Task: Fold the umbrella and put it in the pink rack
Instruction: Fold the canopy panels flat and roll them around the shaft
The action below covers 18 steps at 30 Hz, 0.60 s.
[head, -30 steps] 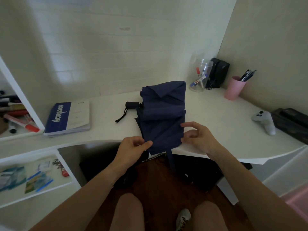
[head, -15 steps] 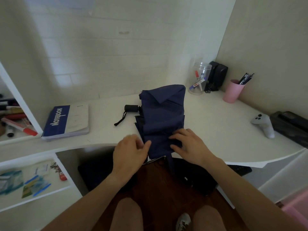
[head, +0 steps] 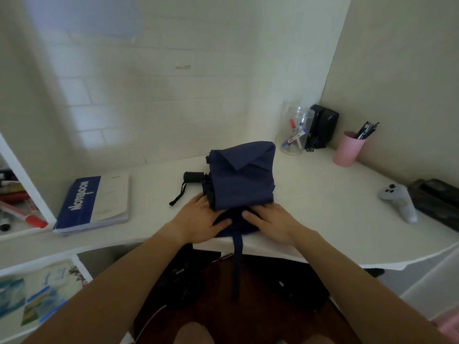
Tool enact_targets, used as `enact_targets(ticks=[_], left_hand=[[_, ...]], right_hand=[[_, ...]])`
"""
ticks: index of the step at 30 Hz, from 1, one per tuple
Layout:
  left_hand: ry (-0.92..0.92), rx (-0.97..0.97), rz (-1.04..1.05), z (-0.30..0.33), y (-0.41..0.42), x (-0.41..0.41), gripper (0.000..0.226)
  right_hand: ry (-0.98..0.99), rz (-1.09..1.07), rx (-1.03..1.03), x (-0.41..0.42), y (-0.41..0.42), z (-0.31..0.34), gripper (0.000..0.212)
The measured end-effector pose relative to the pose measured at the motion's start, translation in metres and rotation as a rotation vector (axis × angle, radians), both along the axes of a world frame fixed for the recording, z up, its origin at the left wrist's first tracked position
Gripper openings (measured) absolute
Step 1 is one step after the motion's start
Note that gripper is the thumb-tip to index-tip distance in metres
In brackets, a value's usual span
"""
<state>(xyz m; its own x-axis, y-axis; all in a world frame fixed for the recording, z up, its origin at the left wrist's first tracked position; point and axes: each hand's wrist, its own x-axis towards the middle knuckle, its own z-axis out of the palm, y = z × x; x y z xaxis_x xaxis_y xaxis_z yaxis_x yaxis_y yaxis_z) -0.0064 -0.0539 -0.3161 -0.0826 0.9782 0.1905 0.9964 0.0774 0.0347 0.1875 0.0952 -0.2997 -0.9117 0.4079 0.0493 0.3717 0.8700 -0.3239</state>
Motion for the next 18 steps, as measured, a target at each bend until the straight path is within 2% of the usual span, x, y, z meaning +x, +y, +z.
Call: enact_targets(ticks=[1, 3, 5, 8, 11, 13, 15, 17, 18], left_hand=[[-0.003, 0.002, 0.001, 0.002, -0.001, -0.001, 0.061], [-0.020, 0.016, 0.009, 0.003, -0.009, 0.001, 0.059], [-0.036, 0.006, 0.018, -0.001, -0.019, 0.002, 0.059], [-0.095, -0.012, 0.030, -0.012, -0.029, -0.001, 0.061], [-0.156, -0.007, 0.028, -0.018, -0.035, 0.001, 0.066], [-0.229, 0.027, 0.048, -0.014, -0.038, 0.002, 0.073], [-0.363, 0.080, 0.129, -0.009, -0.040, 0.001, 0.080], [-0.489, 0.110, 0.194, -0.006, -0.040, 0.000, 0.087], [-0.532, 0.122, 0.201, -0.004, -0.040, 0.001, 0.092]], right_hand=[[0.046, -0.017, -0.033, -0.002, 0.001, 0.000, 0.042], [0.073, 0.009, 0.080, 0.001, 0.008, -0.006, 0.045], [0.036, 0.075, 0.196, 0.010, 0.016, -0.019, 0.057], [-0.055, 0.125, 0.267, 0.021, 0.020, -0.037, 0.062], [-0.103, 0.135, 0.255, 0.019, 0.019, -0.038, 0.063], [-0.086, 0.164, 0.158, 0.021, 0.018, -0.029, 0.065], [0.057, 0.117, -0.028, 0.028, 0.014, -0.016, 0.062], [0.394, -0.080, -0.135, 0.032, 0.011, -0.005, 0.038], [0.546, -0.187, -0.115, 0.031, 0.011, -0.001, 0.028]])
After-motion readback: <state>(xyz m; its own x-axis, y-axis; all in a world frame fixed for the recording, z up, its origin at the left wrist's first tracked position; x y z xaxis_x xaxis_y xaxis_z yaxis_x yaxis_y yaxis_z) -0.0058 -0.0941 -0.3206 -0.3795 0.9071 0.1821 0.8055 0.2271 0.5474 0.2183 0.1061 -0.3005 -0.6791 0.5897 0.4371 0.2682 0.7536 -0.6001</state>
